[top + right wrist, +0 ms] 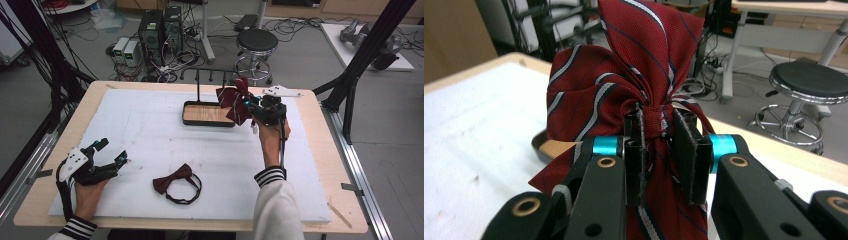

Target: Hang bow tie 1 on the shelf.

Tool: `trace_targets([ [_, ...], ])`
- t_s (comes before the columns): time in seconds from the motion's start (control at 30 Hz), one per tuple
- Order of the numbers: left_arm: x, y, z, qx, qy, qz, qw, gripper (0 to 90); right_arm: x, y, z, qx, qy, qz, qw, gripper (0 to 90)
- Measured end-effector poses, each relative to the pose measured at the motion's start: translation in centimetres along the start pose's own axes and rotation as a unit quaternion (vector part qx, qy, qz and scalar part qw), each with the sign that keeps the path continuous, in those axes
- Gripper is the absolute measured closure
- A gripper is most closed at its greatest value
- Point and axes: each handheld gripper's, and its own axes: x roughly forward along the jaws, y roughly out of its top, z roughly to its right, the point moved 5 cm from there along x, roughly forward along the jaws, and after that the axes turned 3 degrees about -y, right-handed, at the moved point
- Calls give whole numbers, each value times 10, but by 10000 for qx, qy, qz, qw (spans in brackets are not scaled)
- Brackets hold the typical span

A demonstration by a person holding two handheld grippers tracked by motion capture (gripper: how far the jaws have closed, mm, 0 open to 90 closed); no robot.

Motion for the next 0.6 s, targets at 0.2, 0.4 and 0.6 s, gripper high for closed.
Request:
trace_targets([
  [0.2,0,0,0,-5,7,-5,10000,149,3,12,8,163,-46,161,9997,762],
  [0.4,0,0,0,-10,9,-4,10000,149,7,21,10,181,-66,286,9994,762],
  [0.6,0,0,0,-15,10,-3,10000,149,13,31,12,191,-79,324,9993,761],
])
